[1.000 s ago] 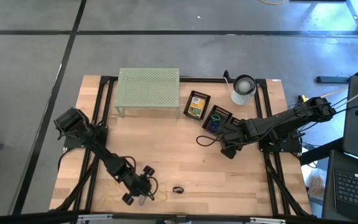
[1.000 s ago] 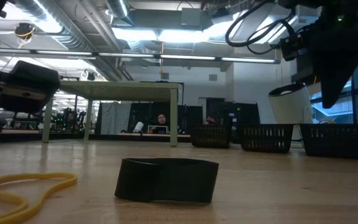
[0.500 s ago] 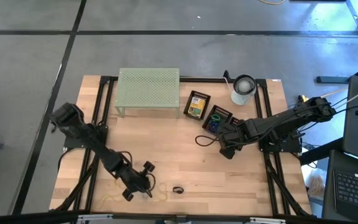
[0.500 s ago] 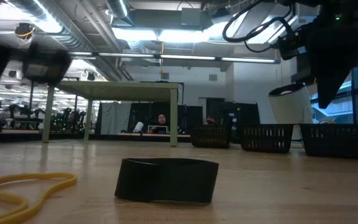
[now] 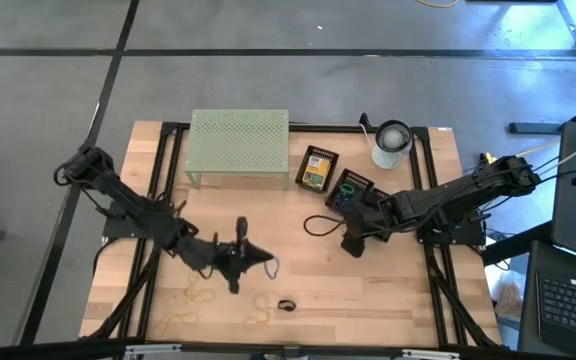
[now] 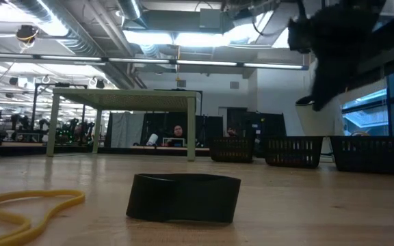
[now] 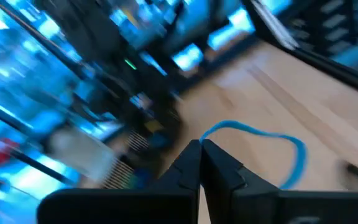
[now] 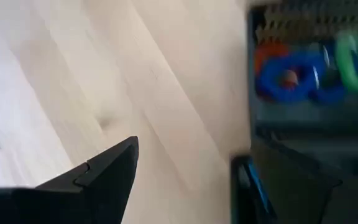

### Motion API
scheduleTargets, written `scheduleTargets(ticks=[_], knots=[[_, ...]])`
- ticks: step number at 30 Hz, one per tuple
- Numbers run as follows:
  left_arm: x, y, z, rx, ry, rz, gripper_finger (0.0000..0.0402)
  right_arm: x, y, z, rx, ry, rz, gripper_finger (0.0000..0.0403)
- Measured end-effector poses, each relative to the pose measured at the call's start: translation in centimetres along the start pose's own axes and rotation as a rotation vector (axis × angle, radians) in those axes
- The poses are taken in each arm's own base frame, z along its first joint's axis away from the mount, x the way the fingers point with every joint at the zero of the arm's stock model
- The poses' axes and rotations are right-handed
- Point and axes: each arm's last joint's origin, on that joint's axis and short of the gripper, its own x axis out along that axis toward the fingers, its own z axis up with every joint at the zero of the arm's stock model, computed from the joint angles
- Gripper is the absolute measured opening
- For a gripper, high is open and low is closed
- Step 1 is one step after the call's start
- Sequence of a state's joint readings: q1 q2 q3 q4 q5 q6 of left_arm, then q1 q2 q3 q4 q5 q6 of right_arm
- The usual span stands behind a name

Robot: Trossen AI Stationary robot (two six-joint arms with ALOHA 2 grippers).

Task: Pick & Place Office Desk Supplies
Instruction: Put the blue rubber band into the bottom black bin

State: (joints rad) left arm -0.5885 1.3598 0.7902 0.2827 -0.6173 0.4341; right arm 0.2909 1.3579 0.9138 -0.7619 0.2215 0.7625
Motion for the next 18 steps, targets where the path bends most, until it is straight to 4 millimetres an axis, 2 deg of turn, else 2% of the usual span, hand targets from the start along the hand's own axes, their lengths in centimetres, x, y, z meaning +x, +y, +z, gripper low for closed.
scheduleTargets(ticks=[5, 10, 18], knots=[[0.5, 2.4, 1.6, 0.136, -0.153, 0.168, 0.0002, -0.2, 1.3, 1.6, -0.102, -0.179, 0.109, 0.0314], [0.6, 4.3, 2.4, 0.153, -0.242, 0.304, 0.0002, -1.1, 3.0, 3.4, -0.221, -0.412, 0.243, 0.0314], [0.7, 5.0, 2.5, 0.146, -0.26, 0.338, 0.0002, -3.6, 5.2, 5.2, -0.493, -0.796, 0.346, 0.0314]])
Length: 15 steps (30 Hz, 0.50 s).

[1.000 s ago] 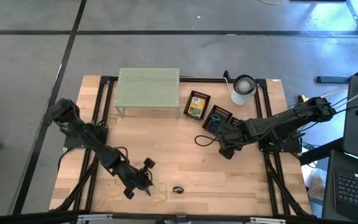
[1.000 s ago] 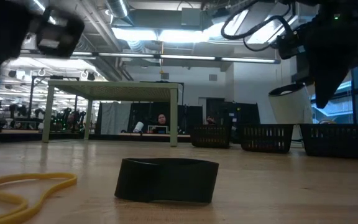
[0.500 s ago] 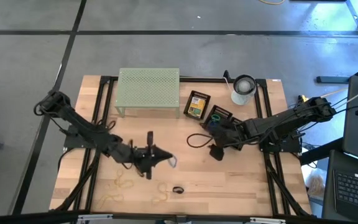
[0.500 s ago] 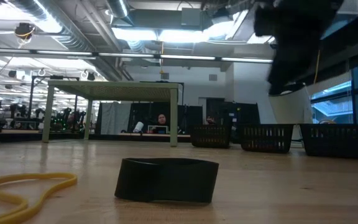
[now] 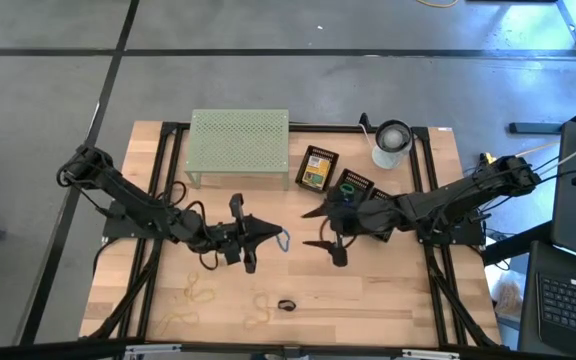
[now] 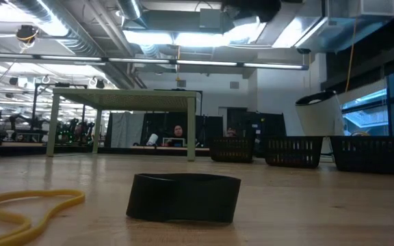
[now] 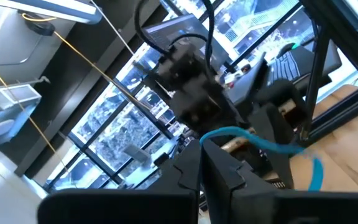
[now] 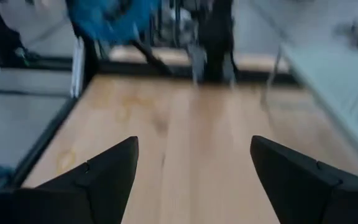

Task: Pick & Place Office Desk Supplies
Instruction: Put the blue rubber band into the bottom black bin

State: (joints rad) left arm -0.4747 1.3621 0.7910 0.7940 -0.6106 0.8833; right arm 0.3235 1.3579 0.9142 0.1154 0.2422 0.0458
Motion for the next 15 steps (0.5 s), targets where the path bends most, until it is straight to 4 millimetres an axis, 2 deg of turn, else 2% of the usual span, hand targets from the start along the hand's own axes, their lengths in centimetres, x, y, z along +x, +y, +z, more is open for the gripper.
scheduleTargets(ticks=[7, 15], knots=[[0.3, 0.2, -0.3, -0.042, -0.014, -0.014, 0.0002, 0.7, 0.6, 1.2, 0.023, -0.158, 0.137, 0.0313], [0.9, 0.8, -1.0, -0.081, -0.046, -0.043, 0.0002, 2.5, 1.3, 0.9, 0.034, -0.24, 0.206, 0.0313]])
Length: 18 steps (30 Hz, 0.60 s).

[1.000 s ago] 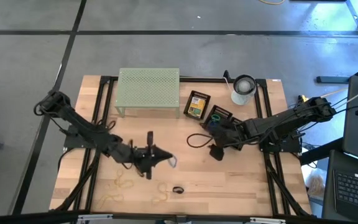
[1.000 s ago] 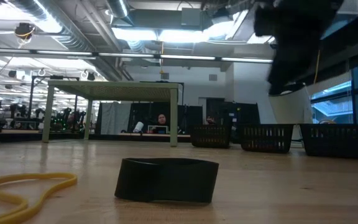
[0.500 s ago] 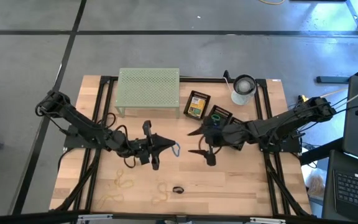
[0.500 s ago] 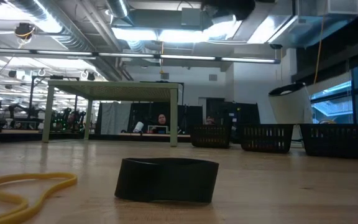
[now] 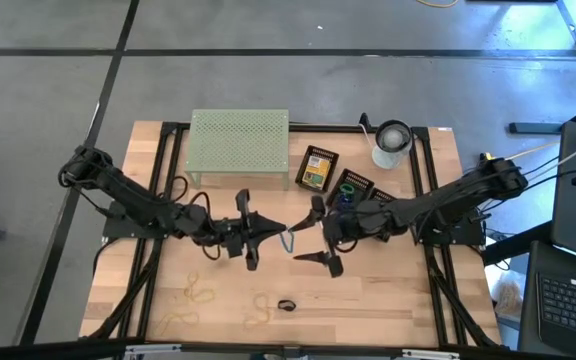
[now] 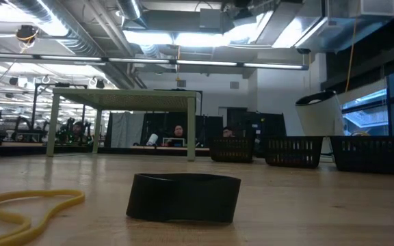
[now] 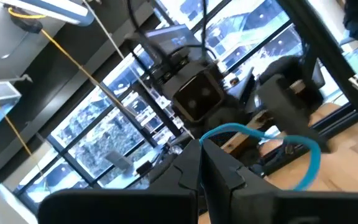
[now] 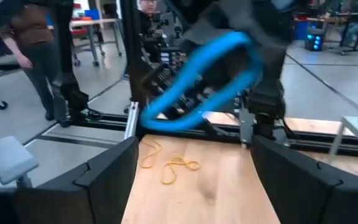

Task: Pick & Place Office Desk Supplies
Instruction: Put the blue rubber band into the bottom black bin

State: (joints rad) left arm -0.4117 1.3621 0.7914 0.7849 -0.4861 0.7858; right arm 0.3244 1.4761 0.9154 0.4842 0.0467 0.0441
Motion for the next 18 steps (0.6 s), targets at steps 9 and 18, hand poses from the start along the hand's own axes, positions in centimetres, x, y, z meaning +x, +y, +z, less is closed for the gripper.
scheduleTargets(ticks=[9, 18], knots=[[0.6, 0.5, -1.5, -0.017, 0.082, -0.007, 0.0003, 0.2, 0.2, 0.2, 0.0, -0.046, 0.069, 0.0313], [1.1, 1.4, -2.4, -0.015, 0.112, 0.024, 0.0003, 0.2, 0.3, 0.2, -0.001, -0.046, 0.089, 0.0313]])
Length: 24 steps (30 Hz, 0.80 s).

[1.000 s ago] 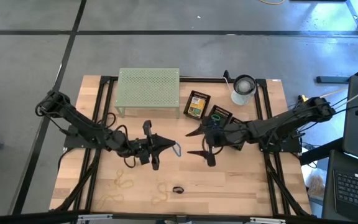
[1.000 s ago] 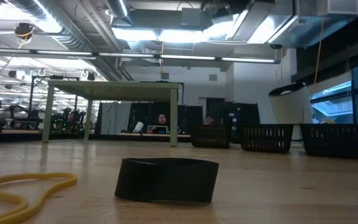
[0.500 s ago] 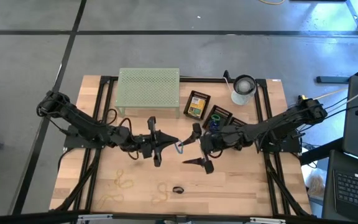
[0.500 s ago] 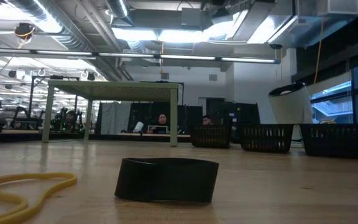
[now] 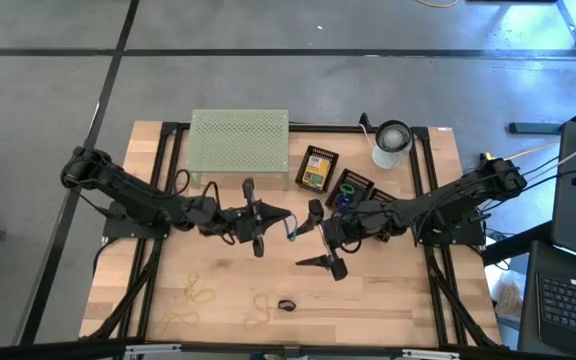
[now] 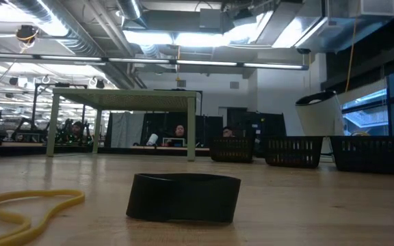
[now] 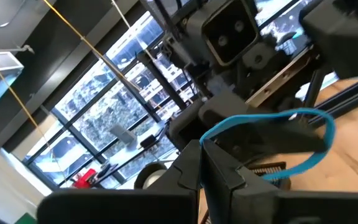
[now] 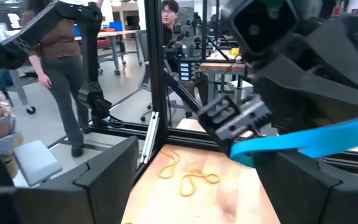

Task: Pick & Place Office Desk Supplies
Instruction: Put the blue rubber band into the bottom black bin

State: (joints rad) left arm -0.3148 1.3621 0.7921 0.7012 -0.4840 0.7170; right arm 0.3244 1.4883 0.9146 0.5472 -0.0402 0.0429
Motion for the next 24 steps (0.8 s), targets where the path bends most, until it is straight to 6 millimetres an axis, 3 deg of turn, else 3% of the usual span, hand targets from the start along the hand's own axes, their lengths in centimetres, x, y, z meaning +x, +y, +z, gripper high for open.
scheduleTargets(ticks=[7, 12, 17, 24], knots=[[0.31, 0.41, -0.43, 0.005, 0.0, -0.007, 0.0003, 0.0, 0.01, 0.0, 0.001, 0.0, 0.004, 0.0311], [0.29, 0.3, -0.34, 0.005, -0.025, -0.035, 0.0004, 0.0, -0.11, 0.0, 0.002, -0.002, -0.04, 0.0282], [0.3, 0.31, -0.35, 0.005, -0.024, -0.036, 0.0003, -0.01, -0.18, 0.0, 0.029, -0.004, -0.064, 0.0224], [0.29, 0.19, -0.49, -0.01, -0.011, -0.047, 0.0002, -0.01, -0.25, 0.0, 0.054, -0.006, -0.085, 0.0102]])
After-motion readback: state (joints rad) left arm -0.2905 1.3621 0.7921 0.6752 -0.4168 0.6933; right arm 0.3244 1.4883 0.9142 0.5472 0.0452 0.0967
